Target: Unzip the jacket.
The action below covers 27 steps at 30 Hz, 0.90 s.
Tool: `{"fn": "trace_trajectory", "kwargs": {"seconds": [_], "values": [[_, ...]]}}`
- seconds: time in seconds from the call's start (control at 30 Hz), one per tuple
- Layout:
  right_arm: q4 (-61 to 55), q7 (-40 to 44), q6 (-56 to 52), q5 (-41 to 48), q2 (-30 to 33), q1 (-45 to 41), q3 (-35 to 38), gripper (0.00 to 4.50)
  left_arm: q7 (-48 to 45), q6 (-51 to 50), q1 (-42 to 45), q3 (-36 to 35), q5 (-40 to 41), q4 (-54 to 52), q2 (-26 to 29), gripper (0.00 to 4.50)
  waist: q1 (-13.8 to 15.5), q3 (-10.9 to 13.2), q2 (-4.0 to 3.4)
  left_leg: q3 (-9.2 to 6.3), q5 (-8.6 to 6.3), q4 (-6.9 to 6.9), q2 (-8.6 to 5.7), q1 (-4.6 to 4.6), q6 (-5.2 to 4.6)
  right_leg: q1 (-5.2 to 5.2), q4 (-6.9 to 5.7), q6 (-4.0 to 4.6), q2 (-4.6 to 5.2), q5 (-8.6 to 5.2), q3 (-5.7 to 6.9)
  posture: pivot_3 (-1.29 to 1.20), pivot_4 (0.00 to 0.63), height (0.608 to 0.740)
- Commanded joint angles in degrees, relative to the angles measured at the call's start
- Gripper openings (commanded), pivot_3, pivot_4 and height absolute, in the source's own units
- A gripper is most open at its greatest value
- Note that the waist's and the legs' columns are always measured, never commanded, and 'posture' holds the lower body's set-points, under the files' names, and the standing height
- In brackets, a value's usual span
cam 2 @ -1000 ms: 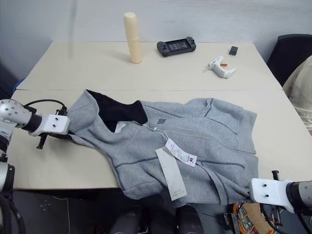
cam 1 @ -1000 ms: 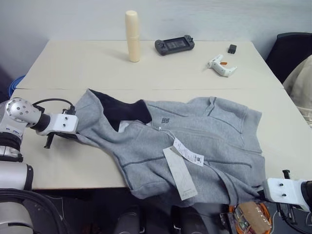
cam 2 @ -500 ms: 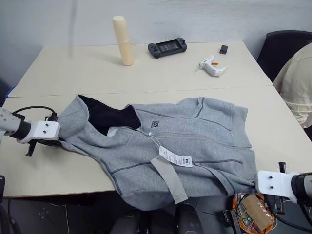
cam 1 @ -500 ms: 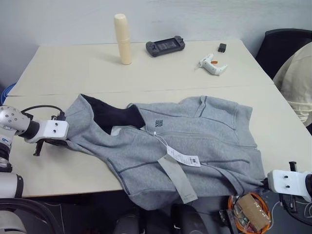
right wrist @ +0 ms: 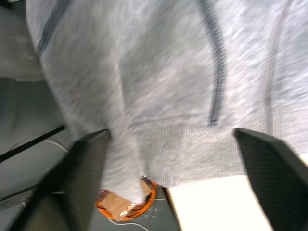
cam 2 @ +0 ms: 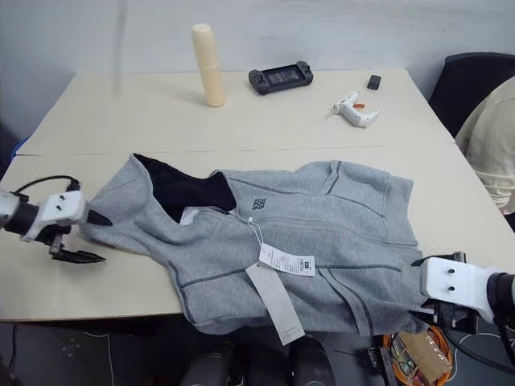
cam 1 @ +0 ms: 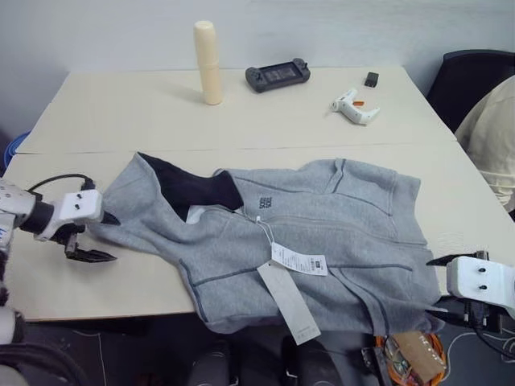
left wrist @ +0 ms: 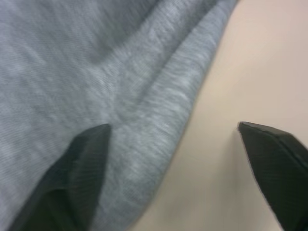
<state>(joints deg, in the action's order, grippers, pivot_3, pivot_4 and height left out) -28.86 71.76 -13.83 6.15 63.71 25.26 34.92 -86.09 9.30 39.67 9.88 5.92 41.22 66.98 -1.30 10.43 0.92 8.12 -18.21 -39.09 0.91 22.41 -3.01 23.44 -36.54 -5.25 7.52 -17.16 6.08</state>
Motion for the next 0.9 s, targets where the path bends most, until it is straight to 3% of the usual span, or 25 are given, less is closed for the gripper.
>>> {"fn": "trace_trajectory", "kwargs": {"seconds": [0.03,0.17,0.27,0.4,0.63,0.77,0.9], "values": [[-8.25,-1.61,-6.58,5.60,-1.92,-2.70,2.87,4.45,-6.41,-13.16,-2.62,1.34,16.62,-17.97,8.43,4.50,0.00,0.01,0.03,-0.04,-0.01,0.00,0.00,0.03,0.00,-0.01,0.03,0.00,0.00,0.00,0.00,0.00,0.150,0.740],[-15.74,-4.46,-17.82,19.26,-4.27,-7.93,3.08,4.45,-6.41,-21.33,-1.85,3.74,28.25,-29.38,12.84,4.50,0.19,0.01,0.03,-0.08,-0.03,-0.01,-0.01,-0.02,0.00,-0.09,0.08,0.04,0.02,-0.02,-0.01,0.00,0.150,0.740],[-18.13,-6.35,-21.86,24.83,-4.79,-10.78,2.63,4.45,-6.41,-22.40,0.94,6.17,31.08,-34.55,11.35,4.50,0.43,0.01,0.03,-0.06,-0.03,-0.01,-0.02,-0.02,0.00,-0.08,0.17,0.04,0.01,-0.03,-0.02,0.00,0.150,0.740],[-20.02,-8.91,-25.16,28.44,-4.59,-12.07,1.31,4.45,-6.33,-10.83,8.41,11.27,18.08,-33.94,-2.88,4.50,2.41,0.01,0.02,-0.02,0.01,-0.09,-0.15,-0.02,-0.07,-0.12,0.21,0.04,-0.07,-0.03,0.03,0.00,0.150,0.740],[-21.26,-10.93,-25.74,27.92,-4.85,-9.95,2.83,4.45,-5.85,9.63,18.94,17.68,7.27,-18.31,-28.20,4.50,2.94,0.01,0.13,0.09,0.01,-0.27,-0.26,0.11,-0.32,-0.07,0.15,-0.10,-0.22,0.06,0.03,0.00,0.150,0.740],[-23.03,-12.34,-26.84,28.42,-5.43,-8.70,4.46,4.45,-6.41,17.06,22.77,19.84,8.09,-10.75,-35.17,4.50,2.61,0.02,0.14,0.10,-0.03,-0.33,-0.24,0.15,-0.39,-0.06,0.23,-0.13,-0.07,0.08,0.03,0.00,0.150,0.740],[-26.35,-14.79,-28.81,28.83,-7.15,-6.47,6.98,4.45,-6.41,25.82,26.23,29.40,8.64,-6.14,-37.51,4.50,2.56,0.02,0.14,0.09,-0.05,-0.33,-0.14,0.15,-0.37,-0.03,0.26,-0.14,-0.05,0.08,0.04,0.00,0.150,0.740]]}}
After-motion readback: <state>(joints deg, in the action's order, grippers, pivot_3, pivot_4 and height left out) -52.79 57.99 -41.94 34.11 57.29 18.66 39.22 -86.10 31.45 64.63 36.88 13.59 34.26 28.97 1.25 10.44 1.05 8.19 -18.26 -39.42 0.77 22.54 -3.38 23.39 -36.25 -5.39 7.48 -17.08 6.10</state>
